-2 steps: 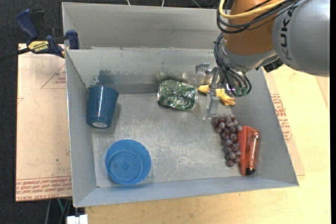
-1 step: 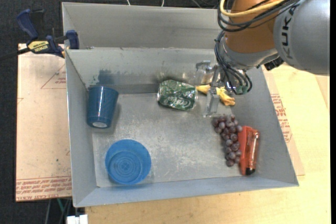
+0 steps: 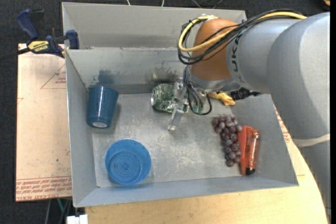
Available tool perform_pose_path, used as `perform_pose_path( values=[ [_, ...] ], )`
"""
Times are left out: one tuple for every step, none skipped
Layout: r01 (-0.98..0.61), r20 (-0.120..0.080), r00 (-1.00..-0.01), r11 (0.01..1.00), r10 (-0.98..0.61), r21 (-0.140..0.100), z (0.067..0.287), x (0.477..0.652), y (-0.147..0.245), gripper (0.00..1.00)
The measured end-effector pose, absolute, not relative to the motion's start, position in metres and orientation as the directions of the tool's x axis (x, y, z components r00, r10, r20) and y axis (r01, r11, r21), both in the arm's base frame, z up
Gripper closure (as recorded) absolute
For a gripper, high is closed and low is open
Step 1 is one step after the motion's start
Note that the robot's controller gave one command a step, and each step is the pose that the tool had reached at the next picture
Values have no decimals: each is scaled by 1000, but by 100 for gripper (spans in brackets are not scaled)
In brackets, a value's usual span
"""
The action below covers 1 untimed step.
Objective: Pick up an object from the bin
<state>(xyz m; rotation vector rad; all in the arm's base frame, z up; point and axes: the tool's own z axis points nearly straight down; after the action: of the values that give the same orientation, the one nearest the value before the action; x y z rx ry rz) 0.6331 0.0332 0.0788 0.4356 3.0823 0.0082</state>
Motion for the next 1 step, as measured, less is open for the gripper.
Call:
perform_pose_path(
  values=[
    [247, -10, -969, 969, 247, 3, 129, 623, 36, 0]
  ],
)
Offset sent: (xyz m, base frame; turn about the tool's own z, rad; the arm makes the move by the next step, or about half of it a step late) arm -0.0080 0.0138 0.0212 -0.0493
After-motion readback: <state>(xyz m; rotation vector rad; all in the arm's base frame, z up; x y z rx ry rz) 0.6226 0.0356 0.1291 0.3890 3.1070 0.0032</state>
